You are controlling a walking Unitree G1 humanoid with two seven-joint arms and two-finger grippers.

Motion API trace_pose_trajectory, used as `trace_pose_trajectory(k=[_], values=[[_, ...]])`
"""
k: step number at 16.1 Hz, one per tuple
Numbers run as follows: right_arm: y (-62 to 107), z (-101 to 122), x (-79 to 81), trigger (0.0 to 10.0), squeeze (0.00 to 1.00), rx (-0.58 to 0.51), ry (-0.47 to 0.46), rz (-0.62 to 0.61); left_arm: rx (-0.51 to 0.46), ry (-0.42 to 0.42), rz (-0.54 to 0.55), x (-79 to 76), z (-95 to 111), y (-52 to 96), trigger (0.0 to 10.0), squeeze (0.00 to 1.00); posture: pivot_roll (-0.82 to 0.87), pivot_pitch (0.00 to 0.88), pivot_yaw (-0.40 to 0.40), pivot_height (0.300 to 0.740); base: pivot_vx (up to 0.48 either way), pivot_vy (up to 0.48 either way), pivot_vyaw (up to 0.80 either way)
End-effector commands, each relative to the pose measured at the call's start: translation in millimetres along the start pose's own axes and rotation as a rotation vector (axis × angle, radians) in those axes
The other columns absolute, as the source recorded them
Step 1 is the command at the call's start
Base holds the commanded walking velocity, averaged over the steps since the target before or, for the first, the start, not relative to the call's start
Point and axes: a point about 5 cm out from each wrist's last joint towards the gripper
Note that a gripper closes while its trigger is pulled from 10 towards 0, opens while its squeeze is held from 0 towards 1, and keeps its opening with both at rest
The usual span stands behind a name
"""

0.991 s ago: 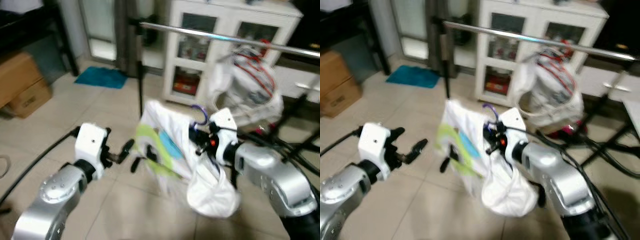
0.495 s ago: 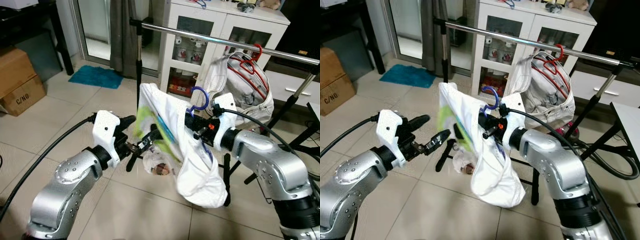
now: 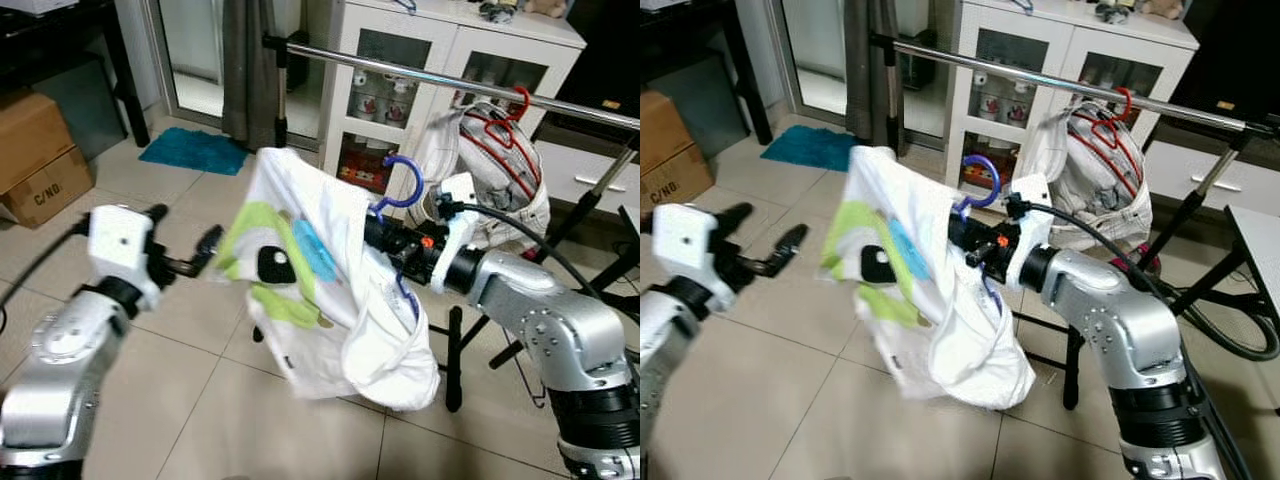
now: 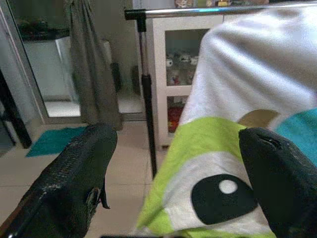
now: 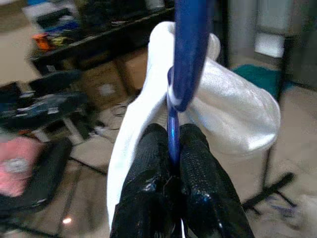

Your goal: Hang hanger

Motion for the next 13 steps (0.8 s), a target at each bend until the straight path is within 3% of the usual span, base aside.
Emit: trace_pose_trajectory(k=[1, 2, 3, 4, 5, 7, 8, 9, 13], values=[[7.2, 17, 1.6, 10.0, 0.00, -0.072, 0.015, 0.055, -0.004, -0.034, -0.004, 9.6, 3, -1.8, 10.0, 1.00, 0.11, 0.000, -0.098, 0.740, 0.000, 0.000, 0.00], [8.8, 21, 3.0, 10.0, 0.00, -0.094, 0.004, 0.083, -0.001, -0.039, -0.007, 16.1, 4, -4.5, 10.0, 1.00, 0.11, 0.000, -0.099, 0.740, 0.000, 0.000, 0.00], [10.4, 24, 5.1, 10.0, 0.00, -0.118, -0.004, 0.113, 0.008, -0.024, -0.044, 19.0, 5, -8.0, 10.0, 0.89, 0.11, 0.000, -0.101, 0.740, 0.000, 0.000, 0.00], [11.4, 26, 6.5, 10.0, 0.00, -0.130, -0.007, 0.133, 0.022, -0.021, -0.077, 21.5, 4, -11.5, 10.0, 0.62, 0.11, 0.000, -0.100, 0.740, 0.000, 0.000, 0.00], [12.6, 28, 8.1, 10.0, 0.00, -0.138, -0.007, 0.154, 0.036, -0.002, -0.133, 21.6, 3, -17.3, 10.0, 0.00, 0.11, 0.000, -0.099, 0.740, 0.000, 0.000, 0.00], [13.4, 29, 8.4, 10.0, 0.00, -0.138, -0.006, 0.165, 0.072, 0.022, -0.251, 16.4, 1, -27.7, 10.0, 0.00, 0.10, 0.000, -0.091, 0.740, 0.000, 0.000, 0.00], [14.4, 29, 8.8, 10.0, 0.00, -0.137, -0.006, 0.165, 0.093, 0.037, -0.342, 10.1, -1, -32.7, 3.0, 0.00, 0.10, 0.000, -0.085, 0.740, 0.000, 0.000, 0.00], [15.9, 29, 9.4, 10.0, 0.00, -0.138, -0.007, 0.161, 0.101, 0.033, -0.399, 4.6, -1, -37.7, 0.0, 0.00, 0.09, 0.000, -0.072, 0.740, 0.000, 0.000, 0.00], [19.7, 28, 9.4, 10.0, 0.00, -0.138, -0.008, 0.136, 0.096, 0.030, -0.444, -1.7, -1, -45.3, 0.0, 0.00, 0.09, 0.000, -0.060, 0.740, 0.000, 0.000, 0.00]])
Point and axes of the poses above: a point about 5 cm out from each wrist's last joint towards the gripper, its own y axis pointing back from the gripper into the wrist, its own z axis along the axis of the wrist's last joint, x = y × z, and after that the axes turned 12 degrees about y, right-handed
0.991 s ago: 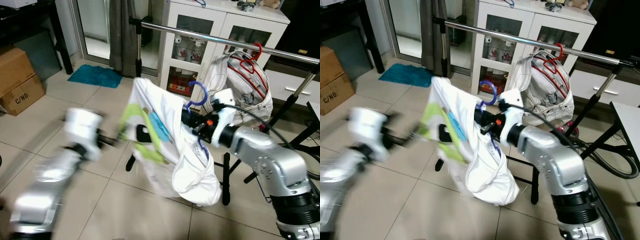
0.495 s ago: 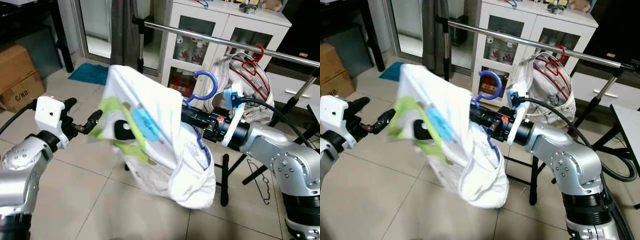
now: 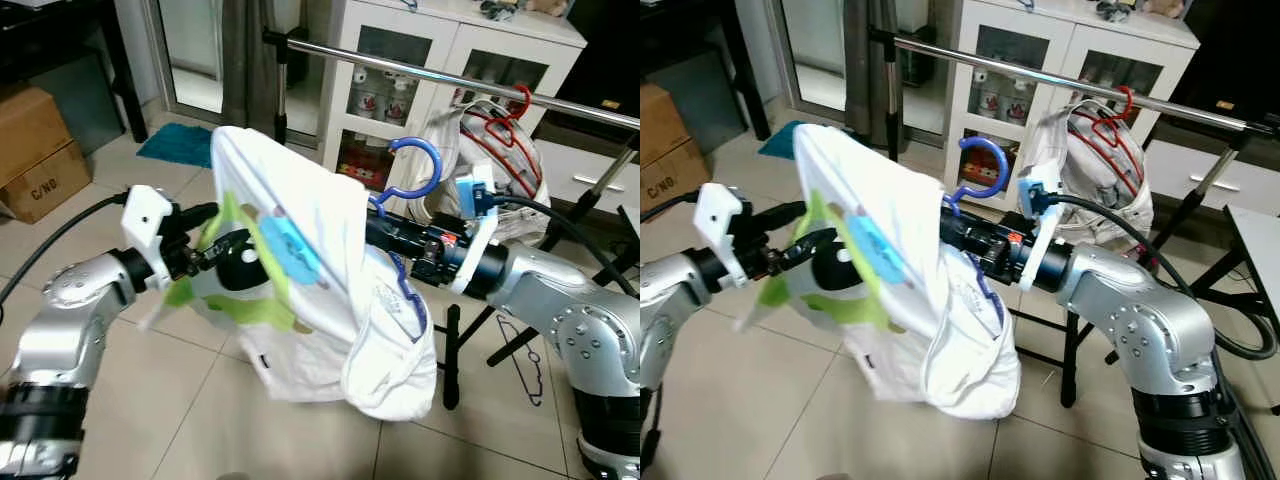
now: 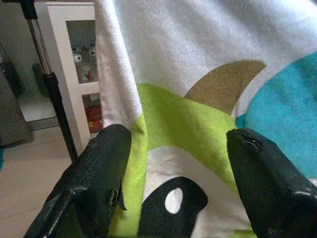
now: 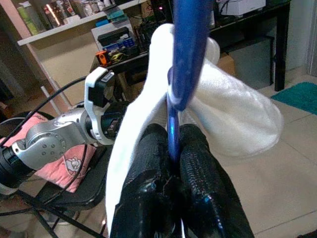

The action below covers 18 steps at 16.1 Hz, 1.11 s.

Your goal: Hang hanger

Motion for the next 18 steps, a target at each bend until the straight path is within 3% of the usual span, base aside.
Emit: trace_pose_trajectory(k=[1, 5, 8, 18], values=[[4.8, 6, 0.6, 10.0, 0.00, -0.023, 0.017, -0.007, 0.002, -0.016, -0.013, -0.4, 2, -4.3, 0.0, 0.00, 0.09, 0.000, -0.056, 0.740, 0.000, 0.000, 0.00], [5.3, 8, 1.8, 10.0, 0.00, -0.045, 0.004, 0.006, 0.006, -0.075, 0.139, 22.1, 4, -1.1, 0.0, 0.00, 0.09, 0.000, -0.056, 0.740, 0.000, 0.000, 0.00], [5.6, 6, 3.2, 10.0, 0.00, -0.045, -0.008, 0.019, 0.002, -0.094, 0.184, 30.5, 7, 0.4, 0.0, 0.00, 0.09, 0.000, -0.056, 0.740, 0.000, 0.000, 0.00], [7.1, 4, 12.6, 10.0, 0.00, -0.064, -0.028, 0.028, 0.019, -0.080, 0.127, 32.0, 2, -1.1, 0.0, 0.00, 0.11, 0.000, -0.023, 0.740, 0.000, 0.000, 0.00]])
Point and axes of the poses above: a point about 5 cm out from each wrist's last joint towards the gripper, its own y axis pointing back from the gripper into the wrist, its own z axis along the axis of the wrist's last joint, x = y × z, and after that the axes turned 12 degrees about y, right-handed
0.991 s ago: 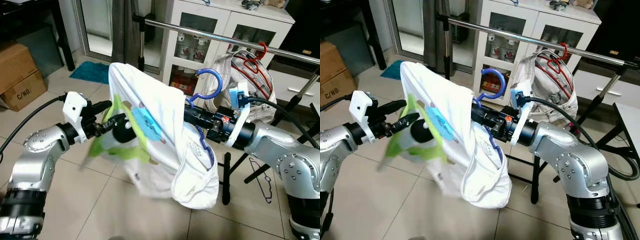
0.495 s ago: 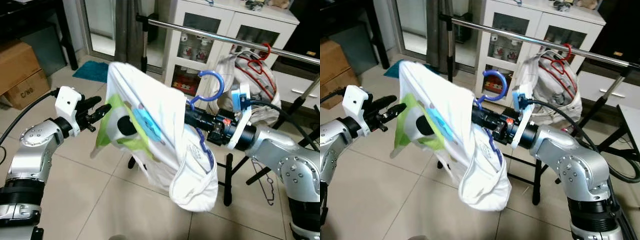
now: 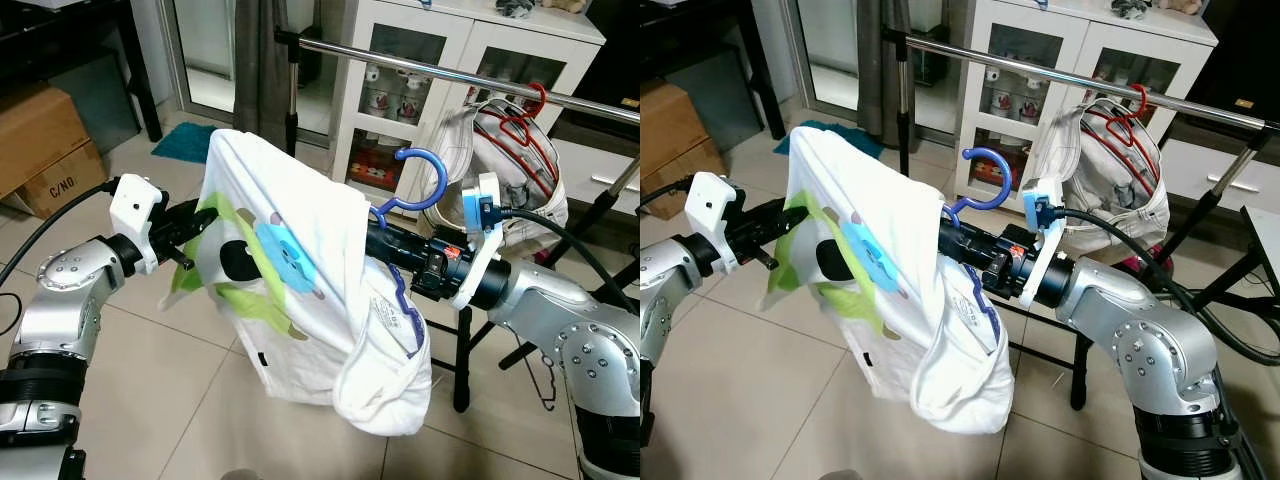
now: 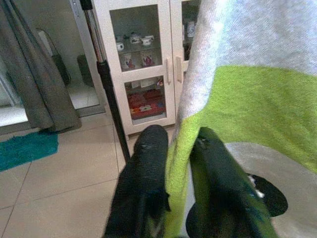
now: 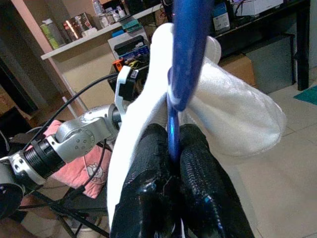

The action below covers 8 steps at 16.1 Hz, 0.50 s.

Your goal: Hang hanger

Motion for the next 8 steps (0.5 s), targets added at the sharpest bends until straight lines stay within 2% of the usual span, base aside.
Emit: trace_pose_trajectory(k=[1, 4, 8], values=[[2.7, 10, 1.9, 10.0, 0.00, -0.027, 0.033, 0.002, -0.014, 0.003, -0.018, -3.1, 2, -2.7, 0.0, 0.00, 0.11, 0.000, -0.023, 0.740, 0.000, 0.000, 0.00], [3.1, 10, -0.2, 10.0, 0.00, -0.019, 0.039, -0.007, -0.060, 0.019, -0.003, -8.3, 0, -2.1, 0.0, 0.00, 0.11, 0.000, -0.030, 0.740, 0.000, 0.000, 0.00], [2.5, 10, -7.7, 10.0, 0.00, -0.007, 0.048, -0.060, -0.134, 0.062, 0.055, -13.0, -5, 7.2, 0.0, 0.00, 0.11, 0.000, -0.033, 0.740, 0.000, 0.000, 0.00]])
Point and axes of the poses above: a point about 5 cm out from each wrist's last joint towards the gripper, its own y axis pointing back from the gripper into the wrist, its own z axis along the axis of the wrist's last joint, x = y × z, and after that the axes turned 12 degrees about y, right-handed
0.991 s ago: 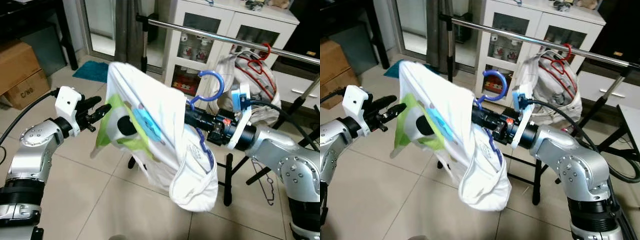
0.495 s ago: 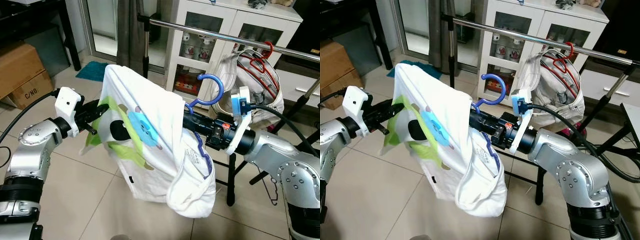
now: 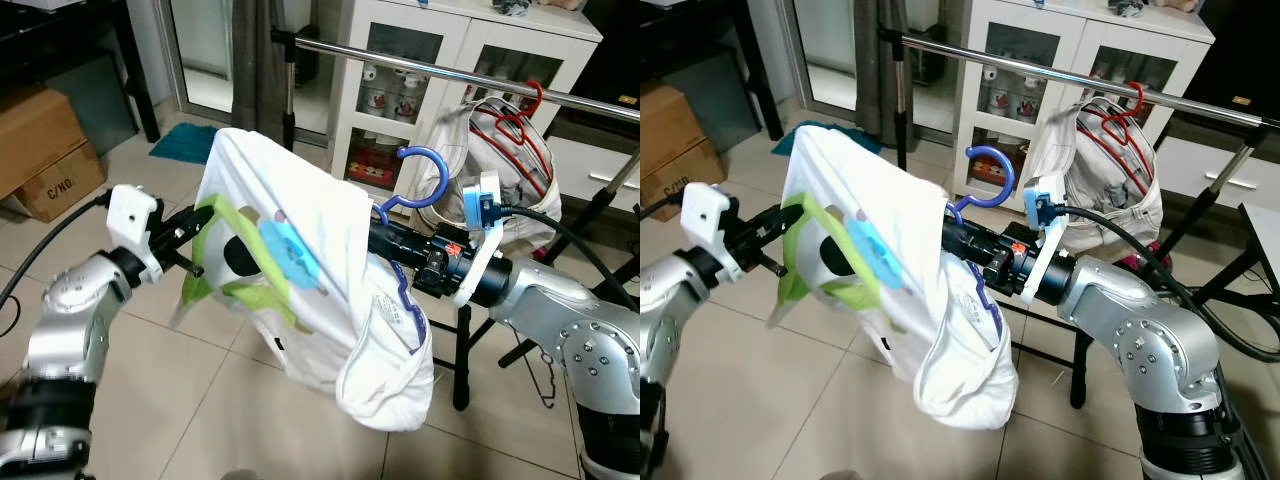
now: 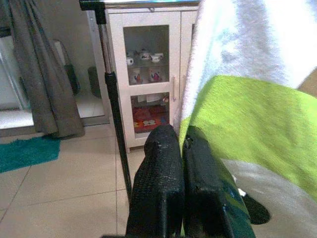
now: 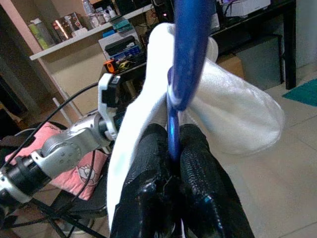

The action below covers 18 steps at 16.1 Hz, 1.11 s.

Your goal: Hang hanger

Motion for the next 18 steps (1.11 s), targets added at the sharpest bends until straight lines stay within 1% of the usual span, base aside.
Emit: trace_pose_trajectory(k=[1, 2, 3, 5, 6, 7, 10, 11, 14, 16, 18], values=[[1.8, 10, -6.4, 10.0, 0.00, -0.020, 0.043, -0.044, -0.027, 0.001, 0.031, -2.3, -2, 4.9, 0.0, 0.00, 0.11, 0.000, -0.034, 0.740, 0.000, 0.000, 0.00], [1.6, 10, -8.4, 10.0, 0.00, -0.020, 0.047, -0.058, -0.028, 0.004, 0.055, -2.7, -6, 8.8, 0.0, 0.00, 0.11, 0.000, -0.035, 0.740, 0.000, 0.000, 0.00], [1.8, 12, -16.0, 10.0, 0.00, -0.023, 0.049, -0.118, -0.057, 0.013, 0.122, -2.0, -11, 17.6, 0.0, 0.00, 0.11, 0.000, -0.038, 0.740, 0.000, 0.000, 0.00], [3.2, 12, -26.6, 10.0, 0.00, -0.011, 0.049, -0.197, -0.125, -0.008, 0.207, 1.3, -7, 28.1, 0.0, 0.00, 0.11, 0.000, -0.040, 0.740, 0.000, 0.000, 0.00], [3.7, 12, -29.5, 10.0, 0.00, -0.006, 0.045, -0.217, -0.145, -0.013, 0.233, 2.5, -6, 31.6, 0.0, 0.00, 0.11, 0.000, -0.041, 0.740, 0.000, 0.000, 0.00], [3.8, 12, -34.4, 10.0, 0.00, -0.002, 0.046, -0.257, -0.168, -0.030, 0.281, 4.7, -5, 39.0, 0.0, 0.00, 0.11, 0.000, -0.043, 0.740, 0.000, 0.000, 0.00], [5.3, 14, -41.0, 10.0, 0.00, -0.011, 0.038, -0.302, -0.192, -0.046, 0.360, 10.8, -3, 49.4, 0.0, 0.00, 0.11, 0.000, -0.047, 0.740, 0.000, 0.000, 0.00], [6.9, 15, -44.3, 10.0, 0.00, -0.015, 0.038, -0.321, -0.196, -0.065, 0.385, 13.9, -2, 53.2, 0.0, 0.00, 0.11, 0.000, -0.049, 0.740, 0.000, 0.000, 0.00], [11.3, 21, -52.6, 10.0, 0.00, -0.046, 0.028, -0.382, -0.186, -0.087, 0.419, 16.1, -4, 58.0, 0.0, 0.00, 0.11, 0.000, -0.044, 0.740, 0.000, 0.000, 0.00], [15.0, 23, -58.6, 10.0, 0.00, -0.058, 0.022, -0.433, -0.168, -0.118, 0.409, 10.8, -10, 57.6, 0.0, 0.00, 0.11, 0.000, -0.042, 0.740, 0.000, 0.000, 0.00], [15.0, 25, -58.9, 10.0, 0.00, -0.061, 0.026, -0.436, -0.145, -0.104, 0.383, 1.7, -18, 52.7, 0.0, 0.00, 0.10, 0.000, -0.041, 0.740, 0.000, 0.000, 0.00]])
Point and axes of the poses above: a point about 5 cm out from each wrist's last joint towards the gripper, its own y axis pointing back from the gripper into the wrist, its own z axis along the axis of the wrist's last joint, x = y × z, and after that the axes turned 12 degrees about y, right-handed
